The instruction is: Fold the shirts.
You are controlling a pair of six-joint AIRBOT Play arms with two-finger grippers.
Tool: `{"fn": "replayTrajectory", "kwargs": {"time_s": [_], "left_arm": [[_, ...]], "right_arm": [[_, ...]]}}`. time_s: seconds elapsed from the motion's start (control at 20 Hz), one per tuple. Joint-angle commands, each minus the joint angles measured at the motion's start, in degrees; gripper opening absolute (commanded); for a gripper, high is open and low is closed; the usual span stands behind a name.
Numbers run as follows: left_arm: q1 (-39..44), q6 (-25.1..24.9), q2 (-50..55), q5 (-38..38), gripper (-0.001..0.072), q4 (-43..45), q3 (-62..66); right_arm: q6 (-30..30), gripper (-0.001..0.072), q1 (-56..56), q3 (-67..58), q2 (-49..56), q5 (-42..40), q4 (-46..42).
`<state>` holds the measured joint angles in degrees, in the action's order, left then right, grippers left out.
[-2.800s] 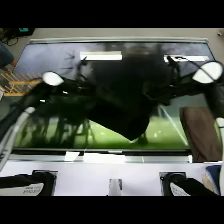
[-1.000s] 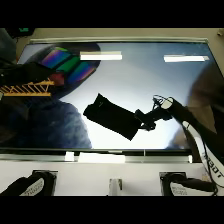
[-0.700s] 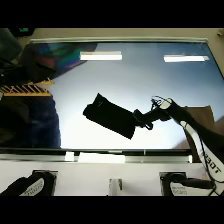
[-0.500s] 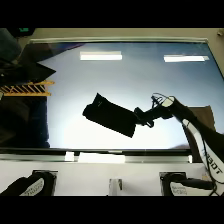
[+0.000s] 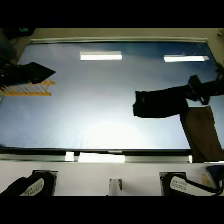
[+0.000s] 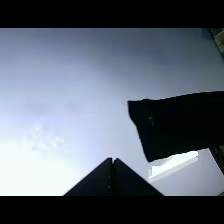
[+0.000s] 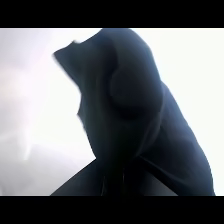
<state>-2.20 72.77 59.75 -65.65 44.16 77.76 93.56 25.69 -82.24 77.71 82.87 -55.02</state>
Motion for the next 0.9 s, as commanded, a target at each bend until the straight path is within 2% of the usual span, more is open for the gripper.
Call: {"fn": "replayTrajectory", "kwargs": {"time_s": [0.0,0.25,0.5,0.6,0.75,0.85], "left_arm": [[-0.04,-0.04,0.02,-0.02,0.0039,0.04,-0.02],[-0.04,-0.04,0.02,-0.02,0.0038,0.04,-0.02],[-0.04,-0.07,0.0,-0.02,0.0038,0.04,-0.02],[-0.04,-0.07,0.0,-0.07,0.0038,0.04,-0.02],[-0.04,-0.11,0.0,-0.44,0.0038,0.07,-0.02],[-0.04,-0.11,0.0,-0.79,0.0039,0.04,-0.02]], "right_arm": [[1.51,0.0022,12.2,-8.9,-1.6,6.51,-3.26],[2.78,0.0022,21.81,-13.05,-2.6,9.18,-3.19],[3.39,0.0022,23.15,-13.16,-2.64,16.35,-6.49],[3.56,0.0022,23.15,-13.16,-2.64,18.21,-11.32],[3.34,0.0022,23.15,-12.02,-2.78,21.66,-25.2],[3.39,0.0022,23.15,-8.15,-4.02,21.66,-30.56]]}}
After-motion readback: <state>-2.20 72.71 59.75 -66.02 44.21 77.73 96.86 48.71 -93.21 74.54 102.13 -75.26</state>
